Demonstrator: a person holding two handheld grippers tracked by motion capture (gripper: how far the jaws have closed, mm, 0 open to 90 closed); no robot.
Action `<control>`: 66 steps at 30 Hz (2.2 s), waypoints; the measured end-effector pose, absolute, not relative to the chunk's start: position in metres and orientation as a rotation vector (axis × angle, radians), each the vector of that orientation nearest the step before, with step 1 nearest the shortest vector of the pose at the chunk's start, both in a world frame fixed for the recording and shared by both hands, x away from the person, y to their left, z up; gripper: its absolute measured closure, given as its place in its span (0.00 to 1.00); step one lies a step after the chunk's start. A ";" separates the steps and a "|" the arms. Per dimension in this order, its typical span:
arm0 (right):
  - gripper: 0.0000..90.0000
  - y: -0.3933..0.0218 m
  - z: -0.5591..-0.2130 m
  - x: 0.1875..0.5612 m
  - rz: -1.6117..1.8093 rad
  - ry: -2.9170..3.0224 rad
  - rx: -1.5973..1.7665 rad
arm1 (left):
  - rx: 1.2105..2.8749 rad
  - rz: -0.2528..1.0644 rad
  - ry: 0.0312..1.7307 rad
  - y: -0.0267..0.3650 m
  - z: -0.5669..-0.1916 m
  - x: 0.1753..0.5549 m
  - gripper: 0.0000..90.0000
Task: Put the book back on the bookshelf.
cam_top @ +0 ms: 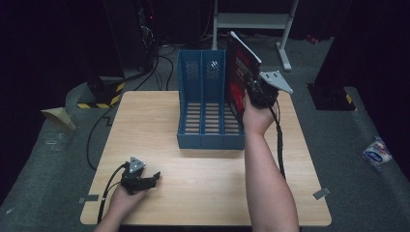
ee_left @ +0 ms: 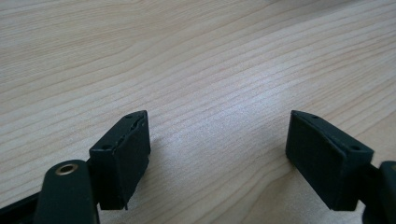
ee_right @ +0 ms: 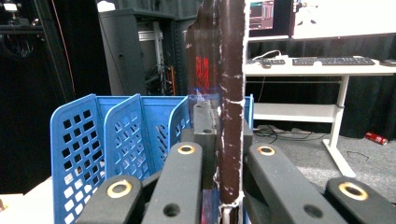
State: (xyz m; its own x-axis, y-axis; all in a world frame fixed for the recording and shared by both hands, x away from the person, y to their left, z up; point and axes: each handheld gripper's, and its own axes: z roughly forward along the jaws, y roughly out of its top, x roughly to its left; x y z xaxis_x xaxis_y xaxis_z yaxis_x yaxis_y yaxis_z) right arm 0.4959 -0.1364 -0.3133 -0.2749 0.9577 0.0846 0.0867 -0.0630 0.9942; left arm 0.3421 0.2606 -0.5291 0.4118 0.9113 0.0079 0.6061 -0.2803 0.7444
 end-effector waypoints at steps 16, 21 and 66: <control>0.96 -0.138 -0.353 0.503 1.440 1.460 1.209 | 1.999 0.584 1.286 0.260 -0.529 0.342 0.25; 0.96 -0.138 -0.361 0.501 1.440 1.456 1.212 | 1.999 0.585 1.283 0.260 -0.529 0.342 0.25; 0.81 -0.156 -0.357 0.479 1.364 1.616 1.241 | 1.999 0.585 1.283 0.260 -0.529 0.342 0.25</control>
State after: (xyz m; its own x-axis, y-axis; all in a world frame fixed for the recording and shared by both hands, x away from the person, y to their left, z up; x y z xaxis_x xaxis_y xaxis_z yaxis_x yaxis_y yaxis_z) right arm 0.4793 -0.1559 -0.3568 -0.3175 0.9449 0.0794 0.2372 -0.0020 0.9715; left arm 0.3418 0.2601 -0.5290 0.4125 0.9109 0.0094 0.6045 -0.2815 0.7452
